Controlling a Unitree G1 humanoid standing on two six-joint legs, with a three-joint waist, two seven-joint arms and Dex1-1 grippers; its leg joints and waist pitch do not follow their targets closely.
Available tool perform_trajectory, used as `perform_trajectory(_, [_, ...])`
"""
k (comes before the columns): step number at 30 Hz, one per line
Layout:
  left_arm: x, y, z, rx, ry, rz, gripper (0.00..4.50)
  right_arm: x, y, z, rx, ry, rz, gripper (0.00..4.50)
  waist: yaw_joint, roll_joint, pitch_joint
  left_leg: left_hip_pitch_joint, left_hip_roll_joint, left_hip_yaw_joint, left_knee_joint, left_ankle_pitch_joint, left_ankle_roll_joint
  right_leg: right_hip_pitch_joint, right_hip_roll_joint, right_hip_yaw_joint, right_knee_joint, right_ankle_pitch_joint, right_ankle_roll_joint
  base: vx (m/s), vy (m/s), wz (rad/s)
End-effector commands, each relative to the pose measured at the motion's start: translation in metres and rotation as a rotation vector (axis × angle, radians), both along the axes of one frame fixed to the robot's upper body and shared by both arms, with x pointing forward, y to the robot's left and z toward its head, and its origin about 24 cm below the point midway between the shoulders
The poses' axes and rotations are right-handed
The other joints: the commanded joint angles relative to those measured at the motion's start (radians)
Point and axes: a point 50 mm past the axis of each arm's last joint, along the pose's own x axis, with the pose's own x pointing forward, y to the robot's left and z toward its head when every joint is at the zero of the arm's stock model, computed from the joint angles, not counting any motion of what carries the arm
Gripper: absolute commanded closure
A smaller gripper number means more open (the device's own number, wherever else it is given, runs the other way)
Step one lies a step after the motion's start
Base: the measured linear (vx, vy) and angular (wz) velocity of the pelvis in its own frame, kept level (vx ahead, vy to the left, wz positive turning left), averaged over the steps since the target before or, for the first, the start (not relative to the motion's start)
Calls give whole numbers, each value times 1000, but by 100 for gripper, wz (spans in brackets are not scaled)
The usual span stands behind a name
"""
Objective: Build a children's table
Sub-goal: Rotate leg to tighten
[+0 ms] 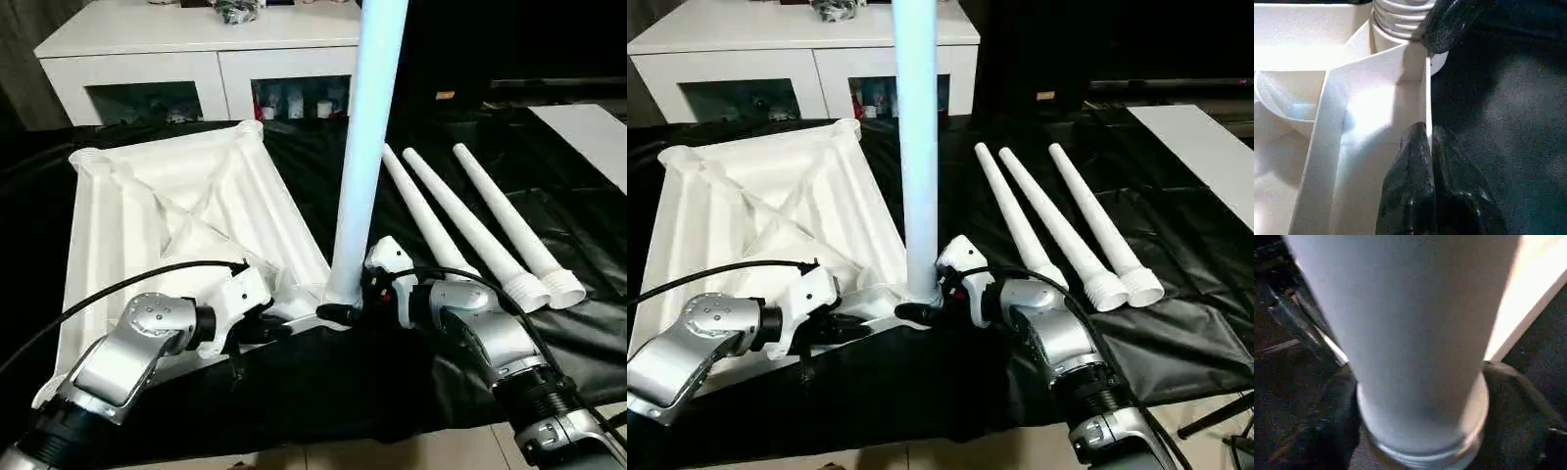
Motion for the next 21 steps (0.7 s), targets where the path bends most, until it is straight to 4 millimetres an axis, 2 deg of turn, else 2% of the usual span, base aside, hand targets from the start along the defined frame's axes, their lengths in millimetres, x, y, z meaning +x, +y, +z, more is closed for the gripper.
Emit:
perform_trajectory(1, [0, 0, 9, -22, -25, -25, 450, 2, -2, -3, 16, 15, -42, 117, 2, 1, -62, 6, 21, -3, -73, -205, 17, 49, -50, 38, -60, -144, -224, 0, 0, 0])
perform_trajectory(5, [1, -2, 5, -23, -10, -2, 450, 12, 0, -11, 13, 31, -209, 153, -6, 1, -59, 4, 19, -4, -77, -233, 3, 49, -52, 37, -64, -191, -222, 0, 0, 0])
perform_trajectory(6, [2, -5, 2, -28, -1, 17, 450, 16, 4, -14, 21, 51, -294, 153, -11, 6, -58, 8, 20, -4, -79, -261, -9, 45, -52, 38, -68, -229, -211, 0, 0, 0])
perform_trajectory(8, [6, -11, -2, -29, -1, 66, 450, 21, 8, -19, 28, 78, -419, 166, -17, 3, -56, 13, 21, -4, -81, -288, -26, 43, -53, 40, -74, -275, -203, 0, 0, 0])
perform_trajectory(9, [16, -19, -5, -20, -21, 146, 450, 25, 12, -27, 3, 99, -541, 169, -20, 2, -54, 14, 19, -5, -83, -302, -34, 41, -51, 39, -76, -302, -194, 0, 0, 0])
perform_trajectory(10, [19, -22, -6, -18, -28, 172, 450, 25, 12, -29, -11, 102, -573, 170, -23, 0, -52, 18, 18, -6, -83, -321, -43, 37, -52, 39, -80, -341, -185, 0, 0, 0])
perform_trajectory(11, [23, -26, -7, -16, -36, 209, 450, 25, 16, -32, -26, 109, -599, 170, -23, 1, -51, 18, 18, -7, -84, -331, -46, 38, -53, 39, -82, -362, -177, 0, 0, 0])
perform_trajectory(12, [25, -27, -7, -16, -38, 219, 450, 25, 17, -33, -30, 112, -606, 172, -22, -3, -53, 18, 18, -9, -84, -337, -47, 38, -55, 38, -84, -381, -165, 0, 0, 0])
perform_trajectory(13, [31, -33, -8, -13, -58, 254, 450, 26, 23, -35, -43, 105, -634, 173, -22, -4, -51, 19, 19, -8, -85, -356, -46, 34, -55, 38, -89, -399, -154, 0, 0, 0])
perform_trajectory(15, [36, -41, -7, -21, -81, 265, 450, 27, 31, -34, -35, 92, -655, 173, -23, -4, -48, 23, 17, -11, -87, -396, -49, 31, -55, 36, -98, -449, -133, 0, 0, 0])
perform_trajectory(17, [37, -44, -6, -24, -91, 259, 450, 29, 33, -31, -25, 72, -665, 173, -20, -6, -51, 28, 15, -11, -85, -412, -46, 27, -57, 37, -104, -483, -116, 0, 0, 0])
perform_trajectory(18, [38, -46, -5, -26, -95, 255, 450, 31, 34, -29, -19, 59, -675, 173, -17, -6, -52, 22, 17, -14, -87, -396, -42, 31, -58, 37, -102, -474, -110, 0, 0, 0])
perform_trajectory(19, [39, -47, -4, -23, -102, 246, 450, 32, 34, -24, 22, 53, -675, 139, -16, 0, -51, 21, 17, -15, -89, -396, -42, 31, -56, 36, -100, -463, -107, 0, 0, 0])
perform_trajectory(20, [39, -47, -4, -19, -104, 247, 450, 33, 34, -22, 48, 47, -674, 104, -17, -2, -52, 21, 17, -14, -89, -400, -42, 30, -55, 36, -101, -461, -105, 0, 0, 0])
perform_trajectory(21, [40, -46, -4, -17, -107, 248, 450, 34, 35, -19, 64, 41, -667, 104, -17, 4, -52, 23, 18, -14, -89, -411, -44, 28, -54, 36, -102, -448, -109, 0, 0, 0])
